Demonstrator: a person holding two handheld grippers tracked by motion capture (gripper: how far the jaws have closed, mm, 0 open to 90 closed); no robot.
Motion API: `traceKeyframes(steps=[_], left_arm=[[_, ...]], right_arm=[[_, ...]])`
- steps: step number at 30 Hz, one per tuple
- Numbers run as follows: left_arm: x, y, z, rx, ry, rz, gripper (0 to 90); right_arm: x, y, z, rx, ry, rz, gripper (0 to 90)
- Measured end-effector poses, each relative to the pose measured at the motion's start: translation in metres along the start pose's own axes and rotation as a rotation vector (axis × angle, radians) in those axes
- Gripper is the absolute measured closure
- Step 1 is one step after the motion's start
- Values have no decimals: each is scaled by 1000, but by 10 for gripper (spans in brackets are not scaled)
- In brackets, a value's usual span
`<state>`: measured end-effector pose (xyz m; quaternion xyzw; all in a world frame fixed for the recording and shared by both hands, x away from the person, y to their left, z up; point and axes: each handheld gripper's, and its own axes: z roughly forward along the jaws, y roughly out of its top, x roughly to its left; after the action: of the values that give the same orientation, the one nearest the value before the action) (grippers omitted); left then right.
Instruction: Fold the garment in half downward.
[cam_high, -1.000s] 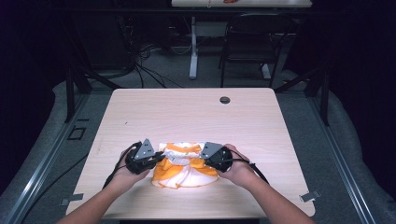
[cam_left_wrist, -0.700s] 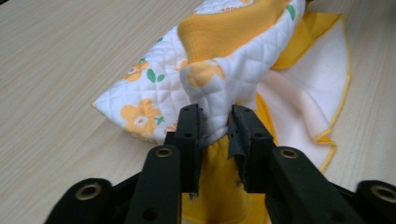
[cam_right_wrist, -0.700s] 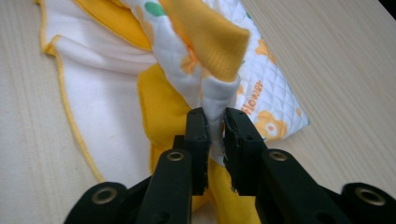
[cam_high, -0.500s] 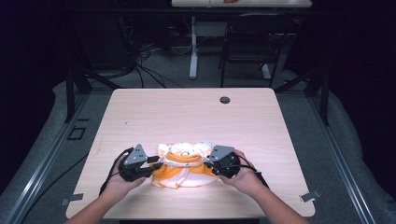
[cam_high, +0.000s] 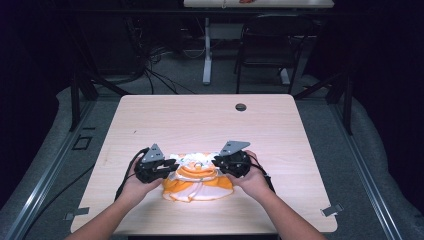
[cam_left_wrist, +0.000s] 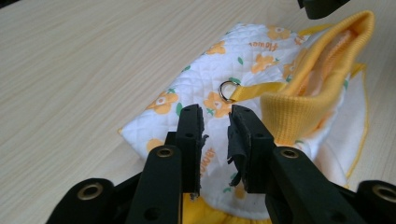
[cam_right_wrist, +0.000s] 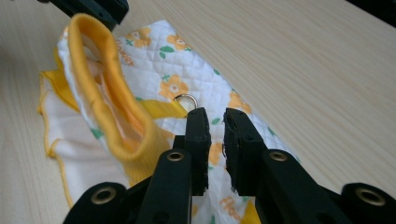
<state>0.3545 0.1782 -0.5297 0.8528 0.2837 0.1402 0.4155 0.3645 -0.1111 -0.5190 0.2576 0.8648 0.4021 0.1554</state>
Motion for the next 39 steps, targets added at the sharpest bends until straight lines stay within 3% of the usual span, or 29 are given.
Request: traceKeyframes(steps=[1,2,6,13,24,27,30,34,39], left_arm=[[0,0,0,0,0,0,739],[-4,-1,2,12,-12,14,739],[-10,-7,4,28,-25,33,739],[-17,-20,10,77,-28,54,738],[-22,-30,15,93,-37,66,713],[-21,-34,14,89,-43,60,693],[-19,-32,9,65,-57,31,636],[-16,-27,3,48,-80,-15,596],[-26,-29,5,71,-115,-13,486]], right_arm=[[0,0,0,0,0,0,791],[1,0,4,11,61,13,785],[11,-6,6,37,106,-13,784],[26,-22,8,90,125,-50,781],[33,-39,15,127,156,-19,766],[34,-42,16,142,160,-21,767],[34,-45,16,133,162,10,767],[34,-47,16,136,164,13,766],[34,-49,16,136,162,20,767]])
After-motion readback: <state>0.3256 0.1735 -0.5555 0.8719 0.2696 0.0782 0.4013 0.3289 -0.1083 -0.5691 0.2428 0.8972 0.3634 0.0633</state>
